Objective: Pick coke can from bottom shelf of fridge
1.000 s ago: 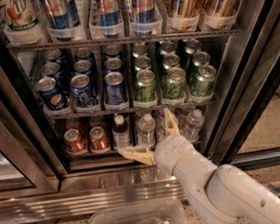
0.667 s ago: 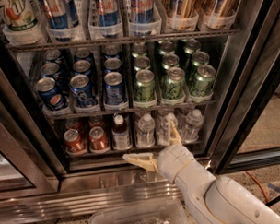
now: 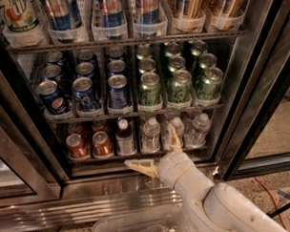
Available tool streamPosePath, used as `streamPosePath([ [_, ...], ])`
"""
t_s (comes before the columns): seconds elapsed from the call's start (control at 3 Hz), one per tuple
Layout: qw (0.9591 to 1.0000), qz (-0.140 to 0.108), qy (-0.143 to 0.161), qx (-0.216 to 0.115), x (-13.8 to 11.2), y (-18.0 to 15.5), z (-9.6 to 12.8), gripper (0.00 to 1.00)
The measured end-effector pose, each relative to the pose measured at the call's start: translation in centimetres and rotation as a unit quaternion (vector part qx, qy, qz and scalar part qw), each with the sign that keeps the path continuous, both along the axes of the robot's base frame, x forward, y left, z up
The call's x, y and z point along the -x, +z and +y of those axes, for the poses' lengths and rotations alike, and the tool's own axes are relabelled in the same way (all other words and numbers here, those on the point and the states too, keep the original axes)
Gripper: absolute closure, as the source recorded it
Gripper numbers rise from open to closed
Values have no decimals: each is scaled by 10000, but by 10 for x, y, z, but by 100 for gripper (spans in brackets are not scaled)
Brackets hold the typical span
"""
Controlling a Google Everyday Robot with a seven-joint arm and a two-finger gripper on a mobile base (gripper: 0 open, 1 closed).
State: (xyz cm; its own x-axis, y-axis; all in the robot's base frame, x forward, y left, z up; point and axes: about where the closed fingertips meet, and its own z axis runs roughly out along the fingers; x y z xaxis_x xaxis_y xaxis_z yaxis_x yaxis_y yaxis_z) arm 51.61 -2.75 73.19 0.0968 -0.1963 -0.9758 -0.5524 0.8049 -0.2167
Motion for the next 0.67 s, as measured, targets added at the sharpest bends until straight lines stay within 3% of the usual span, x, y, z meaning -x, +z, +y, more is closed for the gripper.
streamPosePath([
  [0.67,9992,52,-204,-348,22,-77,39,0],
])
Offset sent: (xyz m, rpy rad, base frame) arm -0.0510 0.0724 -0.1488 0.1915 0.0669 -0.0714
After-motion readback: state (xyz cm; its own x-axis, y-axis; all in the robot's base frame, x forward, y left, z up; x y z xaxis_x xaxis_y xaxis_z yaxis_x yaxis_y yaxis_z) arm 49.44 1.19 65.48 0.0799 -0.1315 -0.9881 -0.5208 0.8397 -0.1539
